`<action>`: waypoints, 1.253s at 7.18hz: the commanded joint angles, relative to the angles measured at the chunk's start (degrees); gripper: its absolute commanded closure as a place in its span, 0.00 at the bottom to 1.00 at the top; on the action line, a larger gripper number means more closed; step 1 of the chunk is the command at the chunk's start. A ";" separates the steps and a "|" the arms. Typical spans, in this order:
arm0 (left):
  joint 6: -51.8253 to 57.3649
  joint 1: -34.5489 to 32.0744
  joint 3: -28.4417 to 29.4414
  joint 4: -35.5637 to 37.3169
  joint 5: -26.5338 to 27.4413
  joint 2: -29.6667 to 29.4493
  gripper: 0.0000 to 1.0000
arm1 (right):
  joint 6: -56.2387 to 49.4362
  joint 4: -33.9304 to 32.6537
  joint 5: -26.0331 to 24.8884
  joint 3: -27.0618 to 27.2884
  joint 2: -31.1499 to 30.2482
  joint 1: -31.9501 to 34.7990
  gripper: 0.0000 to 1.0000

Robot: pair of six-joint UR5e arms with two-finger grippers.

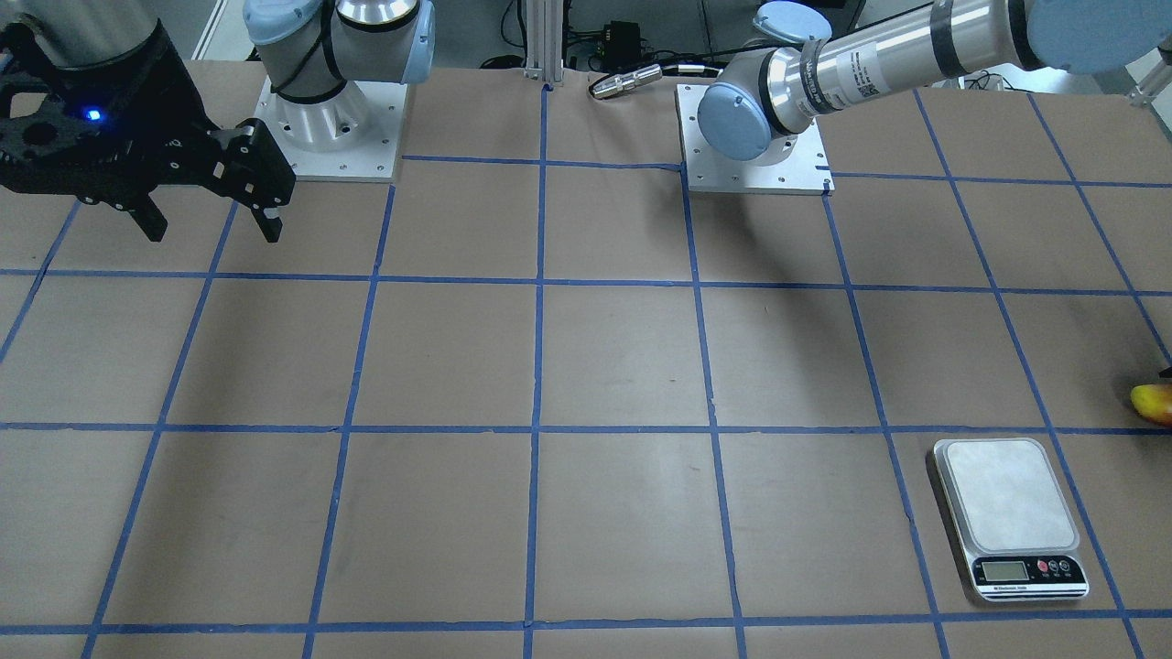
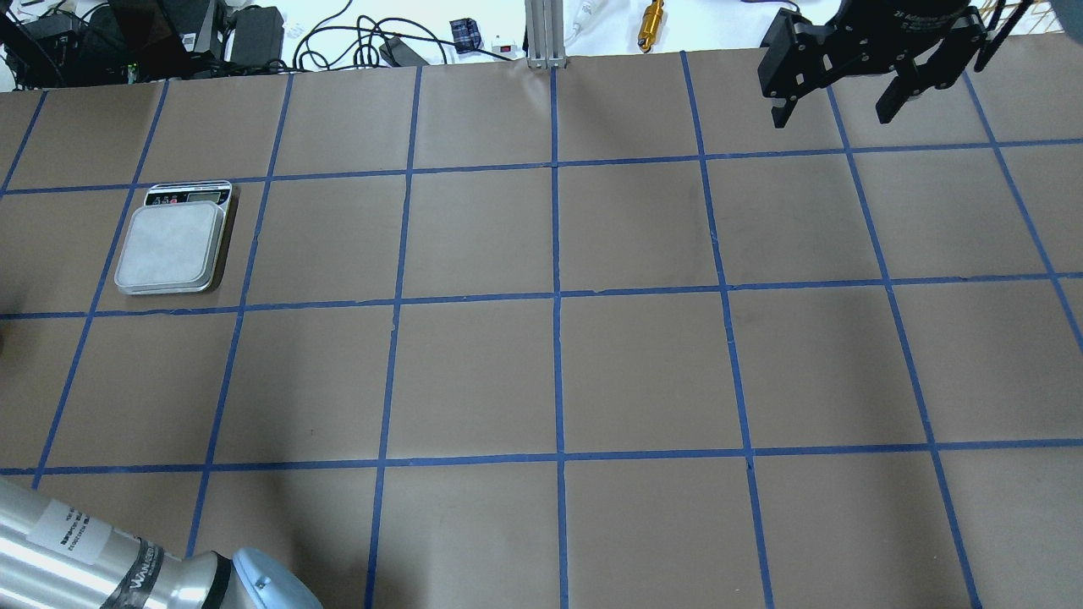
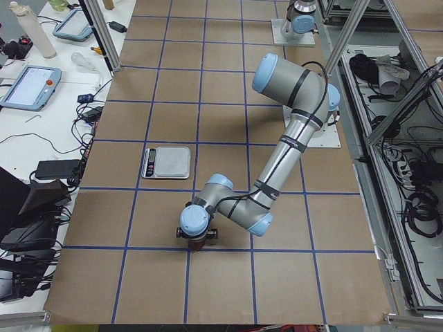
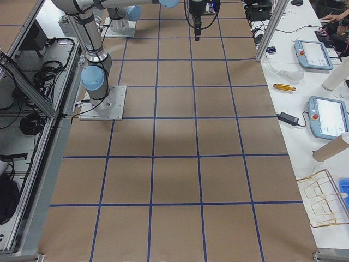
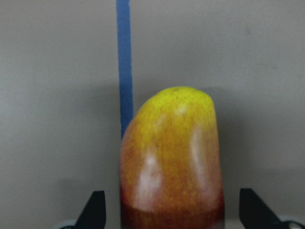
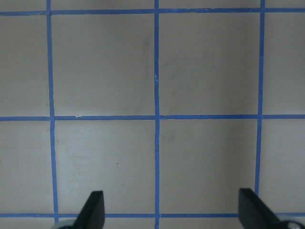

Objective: Weigh mango
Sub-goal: 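Lift the mango with the left gripper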

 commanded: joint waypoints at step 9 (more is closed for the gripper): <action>-0.06 0.01 -1.05 2.78 0.23 0.21 0.96 | 0.00 0.00 0.00 0.00 -0.07 0.00 0.00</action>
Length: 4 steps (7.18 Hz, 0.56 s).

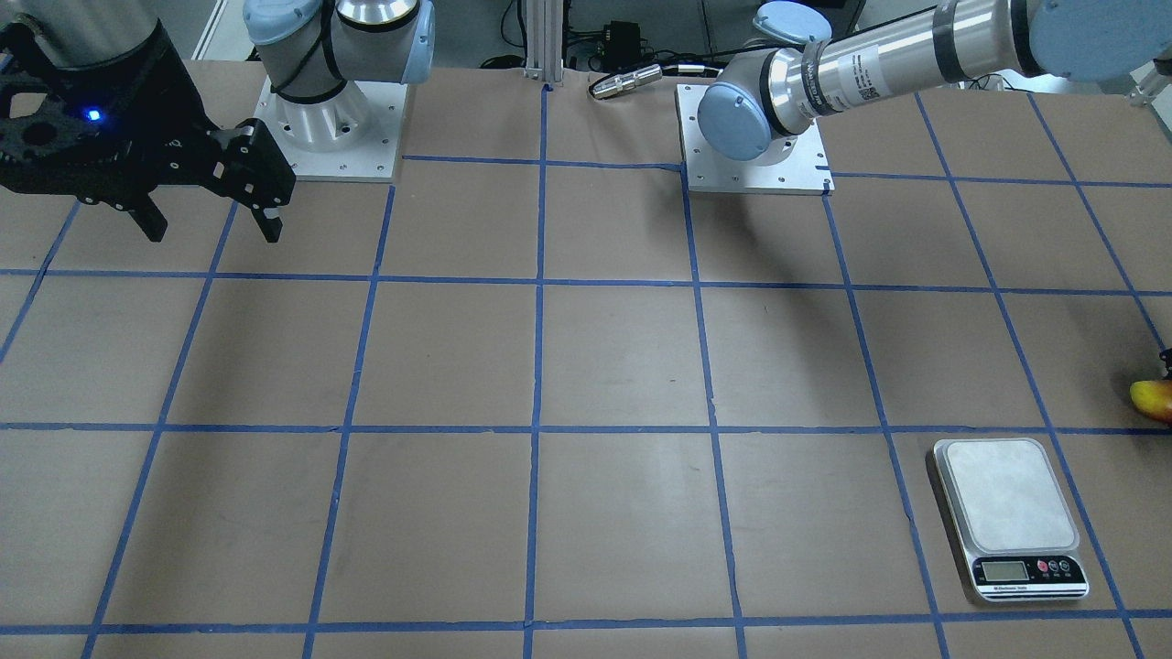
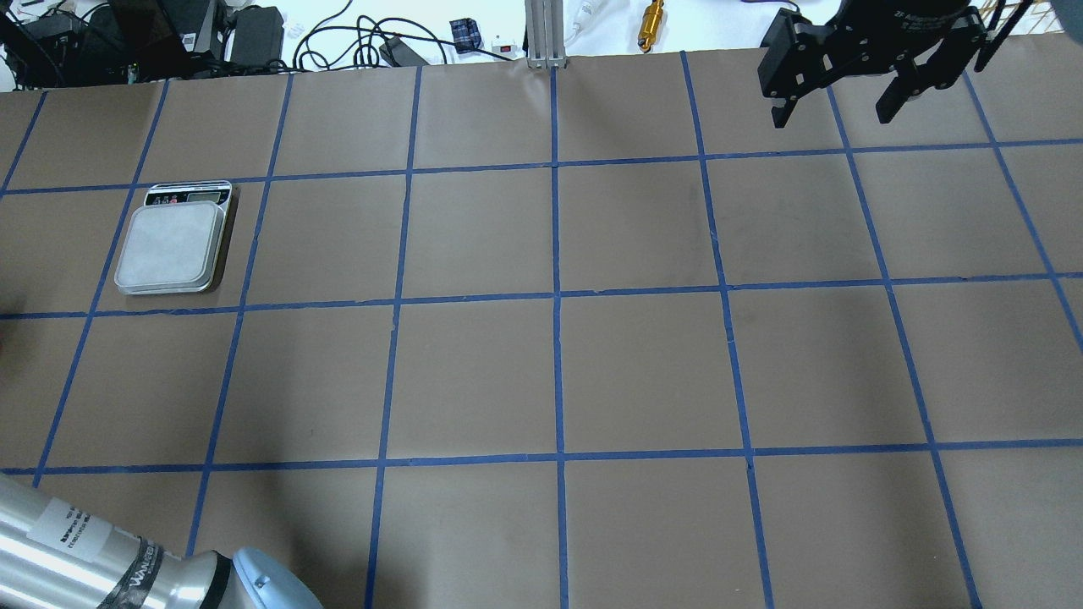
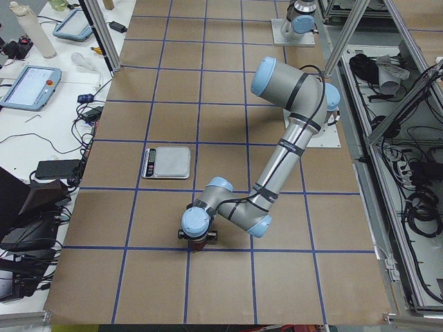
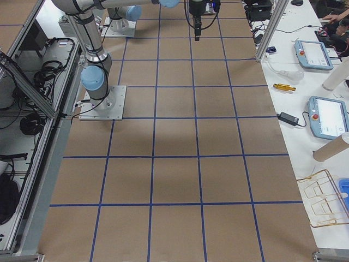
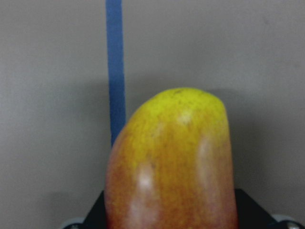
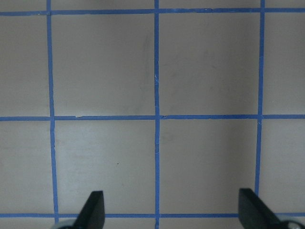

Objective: Weigh mango
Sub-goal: 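Lift the mango with the left gripper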

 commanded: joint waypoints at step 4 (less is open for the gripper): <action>-4.40 -5.59 0.13 -4.95 0.82 8.09 0.98 | 0.00 0.00 0.08 0.00 0.02 0.00 0.00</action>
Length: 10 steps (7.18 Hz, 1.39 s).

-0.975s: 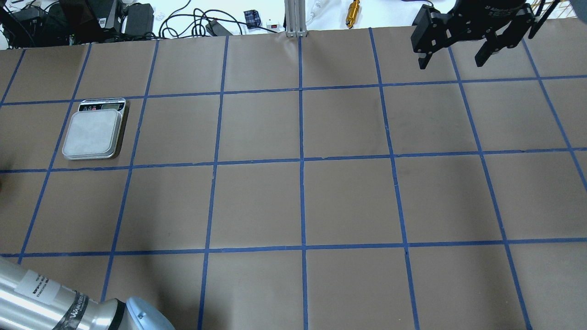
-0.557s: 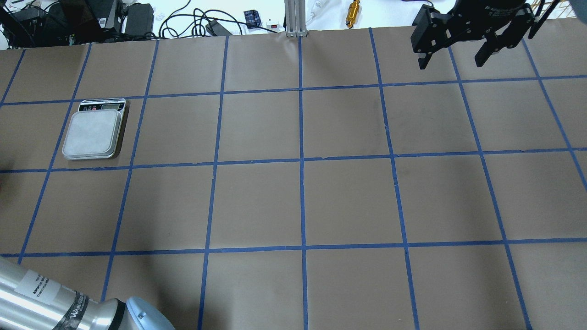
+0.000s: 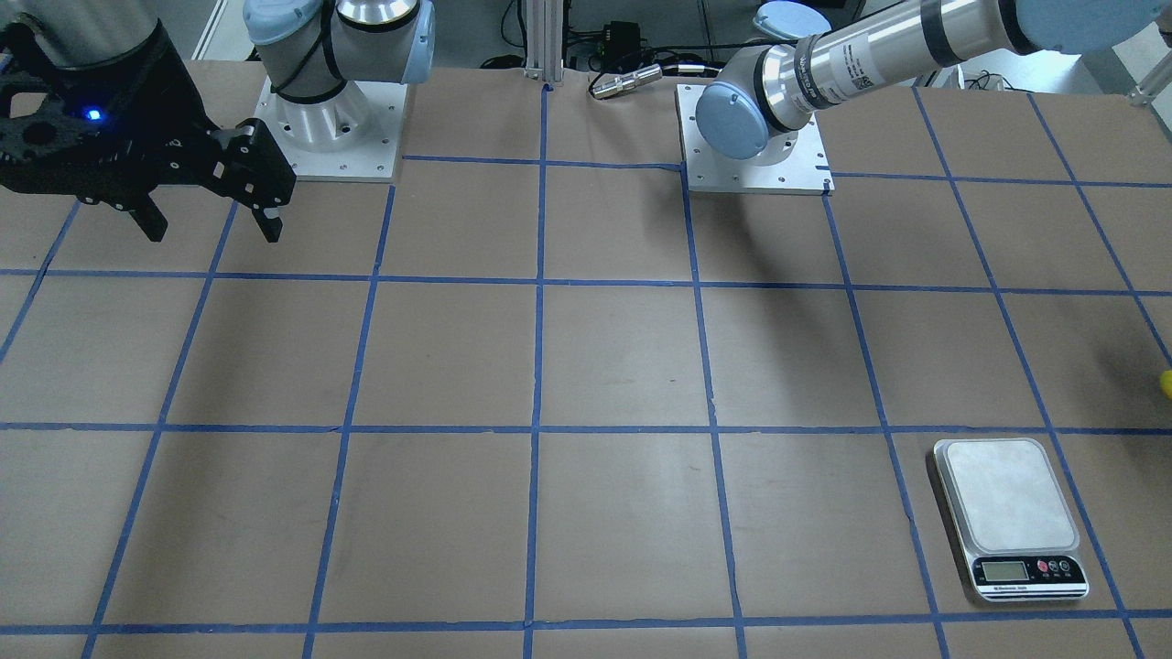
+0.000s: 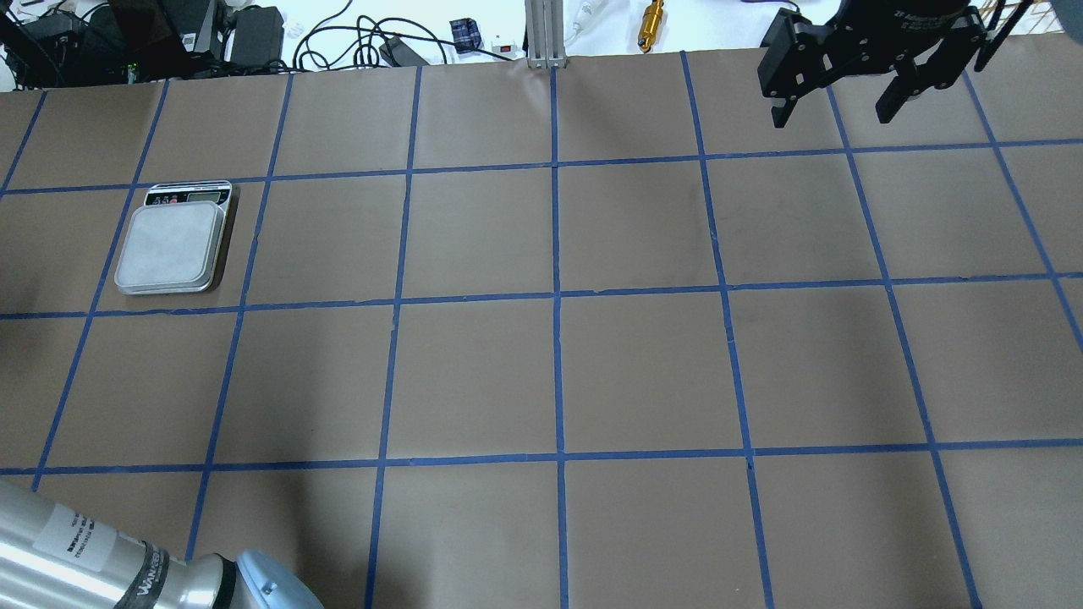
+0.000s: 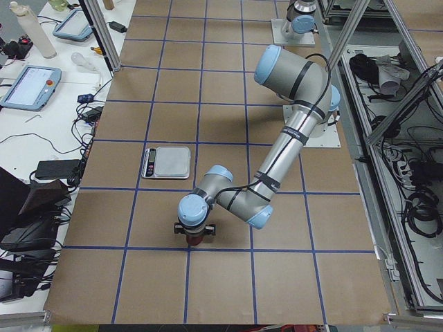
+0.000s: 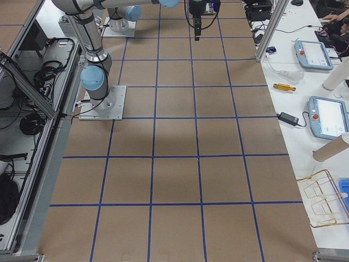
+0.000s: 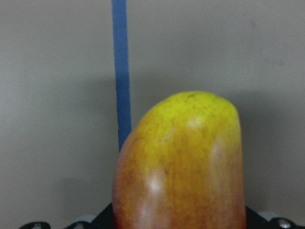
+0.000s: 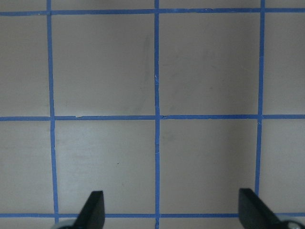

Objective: Weigh mango
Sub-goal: 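Carry the mango with the left gripper over the silver scale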

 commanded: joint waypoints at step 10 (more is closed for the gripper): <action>-27.40 -21.58 -10.62 4.93 -4.80 3.85 0.96 | 0.00 0.00 0.05 0.00 -0.05 0.00 0.00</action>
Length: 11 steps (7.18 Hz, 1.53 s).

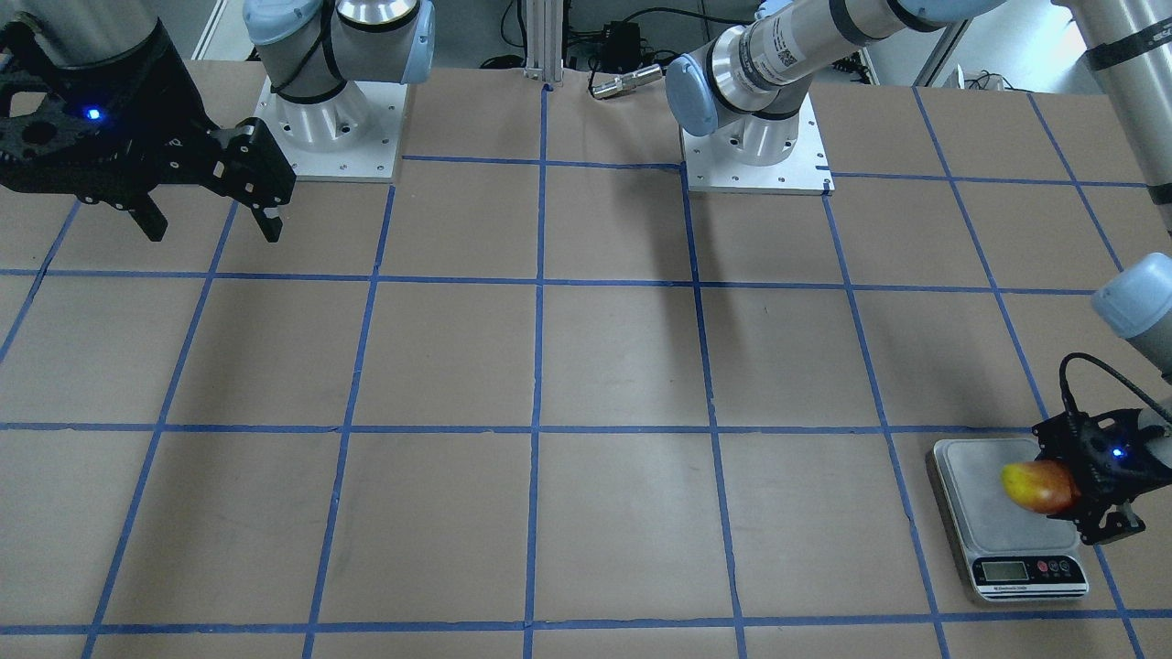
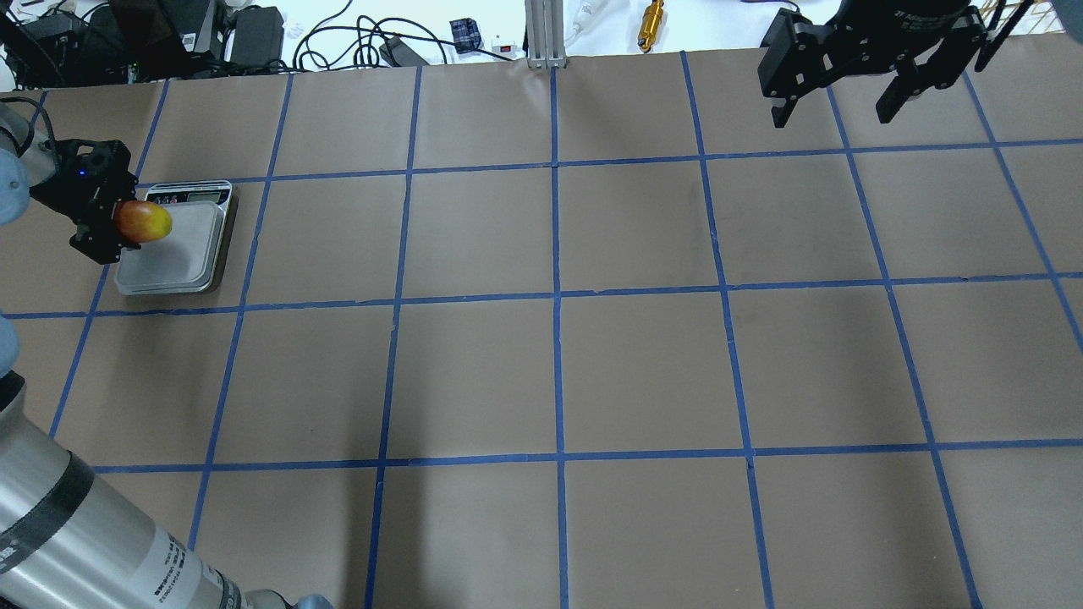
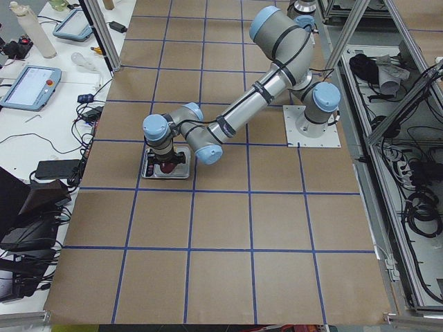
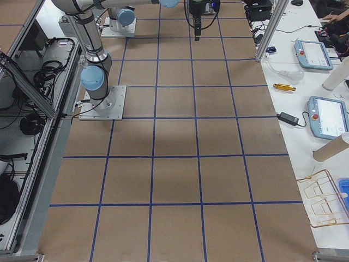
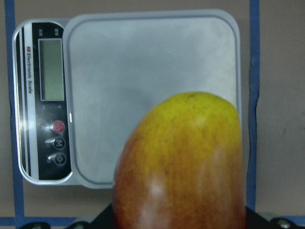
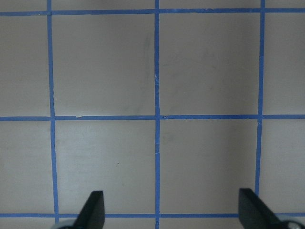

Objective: Weigh mango
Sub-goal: 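Carry the mango with the left gripper over the silver scale, then lower the mango onto the scale and open the left gripper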

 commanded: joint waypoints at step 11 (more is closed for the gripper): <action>-2.92 -0.04 -0.89 -21.88 -0.09 20.53 0.00 | 0.00 0.00 -0.05 0.00 0.07 0.00 0.00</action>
